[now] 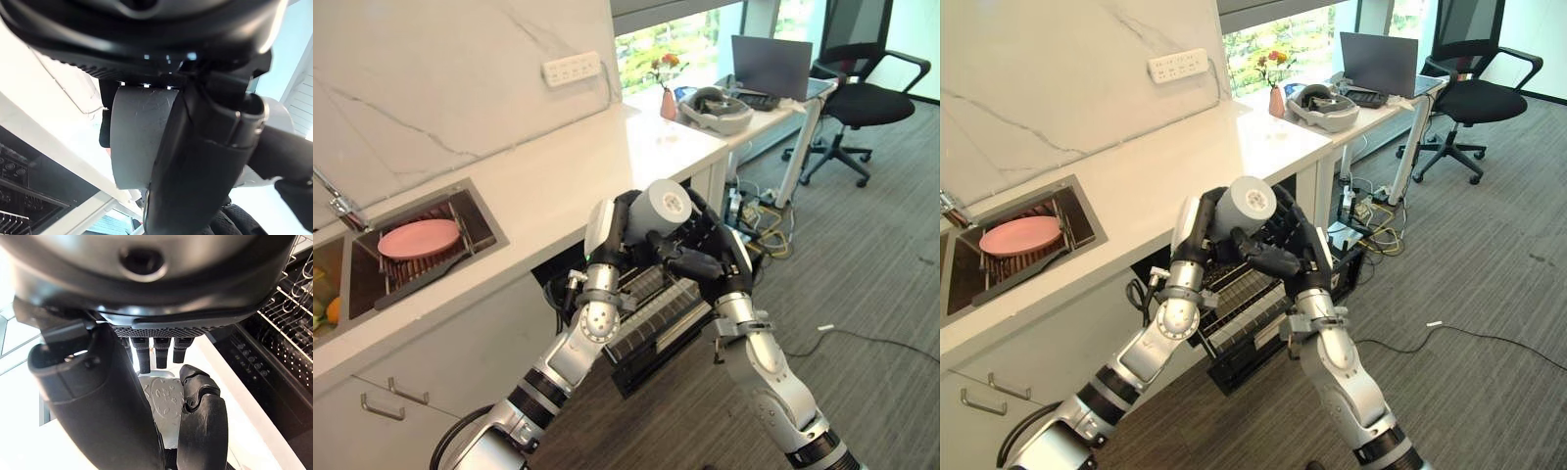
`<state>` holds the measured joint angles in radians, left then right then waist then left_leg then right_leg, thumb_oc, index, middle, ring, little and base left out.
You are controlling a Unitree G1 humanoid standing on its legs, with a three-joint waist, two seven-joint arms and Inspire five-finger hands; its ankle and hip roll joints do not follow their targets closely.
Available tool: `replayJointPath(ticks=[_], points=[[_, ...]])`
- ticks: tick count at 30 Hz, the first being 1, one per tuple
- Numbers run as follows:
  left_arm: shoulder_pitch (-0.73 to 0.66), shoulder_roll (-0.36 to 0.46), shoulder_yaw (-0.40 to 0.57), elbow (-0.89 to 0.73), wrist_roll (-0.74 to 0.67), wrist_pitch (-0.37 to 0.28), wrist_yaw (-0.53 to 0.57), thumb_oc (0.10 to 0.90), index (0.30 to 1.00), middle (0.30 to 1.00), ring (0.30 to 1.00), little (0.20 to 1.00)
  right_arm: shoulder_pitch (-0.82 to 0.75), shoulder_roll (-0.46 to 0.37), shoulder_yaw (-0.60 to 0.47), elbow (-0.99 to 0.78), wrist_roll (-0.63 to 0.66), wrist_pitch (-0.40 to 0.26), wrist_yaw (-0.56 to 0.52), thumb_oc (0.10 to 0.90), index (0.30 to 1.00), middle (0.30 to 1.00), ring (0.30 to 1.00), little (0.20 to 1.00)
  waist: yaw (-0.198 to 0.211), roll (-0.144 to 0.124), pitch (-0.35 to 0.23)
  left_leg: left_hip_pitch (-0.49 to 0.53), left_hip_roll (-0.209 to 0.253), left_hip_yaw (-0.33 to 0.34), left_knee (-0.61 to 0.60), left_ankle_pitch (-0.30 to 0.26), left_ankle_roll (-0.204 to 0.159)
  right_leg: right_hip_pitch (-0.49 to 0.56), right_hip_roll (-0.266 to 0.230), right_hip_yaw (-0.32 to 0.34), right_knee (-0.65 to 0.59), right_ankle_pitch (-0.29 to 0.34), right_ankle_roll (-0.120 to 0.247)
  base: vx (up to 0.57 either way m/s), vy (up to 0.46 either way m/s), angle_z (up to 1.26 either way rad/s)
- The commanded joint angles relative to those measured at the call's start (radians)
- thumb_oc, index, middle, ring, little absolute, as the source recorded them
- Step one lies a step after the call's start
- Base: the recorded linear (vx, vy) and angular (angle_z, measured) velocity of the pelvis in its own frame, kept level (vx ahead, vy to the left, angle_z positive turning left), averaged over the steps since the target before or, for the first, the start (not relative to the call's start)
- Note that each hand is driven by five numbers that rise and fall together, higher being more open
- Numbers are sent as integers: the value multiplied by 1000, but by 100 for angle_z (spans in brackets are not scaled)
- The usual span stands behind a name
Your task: Place the dishes in the dishwasher.
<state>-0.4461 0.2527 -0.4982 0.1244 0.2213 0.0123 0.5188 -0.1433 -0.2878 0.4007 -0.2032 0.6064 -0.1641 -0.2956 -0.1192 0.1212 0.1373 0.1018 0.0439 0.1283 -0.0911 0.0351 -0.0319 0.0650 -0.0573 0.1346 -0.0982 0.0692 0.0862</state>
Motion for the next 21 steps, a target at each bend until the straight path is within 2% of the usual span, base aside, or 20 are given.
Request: replayJointPath(ticks=[1,14,18,19,20,21], points=[[-127,-15,-123,-12,131,-81,-17,400,300,300,300,300,-218,104,24,-125,-58,-119,25,800,900,900,900,900,15,-75,-75,-9,34,19,4,-29,-63,46,-54,-35,11,-124,40,-16,-1,4],[-176,-28,-253,-12,250,-98,-61,400,300,300,300,300,-366,146,104,-115,-55,-126,-1,800,900,900,900,900,32,-70,-69,-9,29,9,4,-31,-58,53,-61,-44,11,-127,40,-4,-1,3],[-201,-38,-303,-1,324,-95,-59,400,300,300,300,300,-422,197,121,-98,-51,-143,-48,800,900,900,900,900,40,-65,-71,-9,27,3,4,-32,-57,55,-62,-48,11,-129,39,11,5,4],[-208,-40,-311,3,334,-97,-56,400,300,300,300,300,-432,204,124,-95,-55,-146,-54,552,528,528,528,528,41,-65,-71,-10,26,2,4,-32,-56,55,-62,-49,11,-129,38,2,1,6],[-212,-42,-317,6,339,-103,-58,400,300,300,300,300,-446,209,124,-95,-55,-148,-50,400,300,300,300,300,42,-64,-70,-11,26,1,4,-31,-56,55,-62,-51,11,-129,38,1,0,5],[-211,-44,-325,8,345,-109,-63,400,300,300,300,300,-460,212,126,-97,-63,-150,-42,400,300,300,300,300,44,-63,-69,-11,26,0,4,-31,-56,55,-63,-53,11,-130,37,-2,0,3]])
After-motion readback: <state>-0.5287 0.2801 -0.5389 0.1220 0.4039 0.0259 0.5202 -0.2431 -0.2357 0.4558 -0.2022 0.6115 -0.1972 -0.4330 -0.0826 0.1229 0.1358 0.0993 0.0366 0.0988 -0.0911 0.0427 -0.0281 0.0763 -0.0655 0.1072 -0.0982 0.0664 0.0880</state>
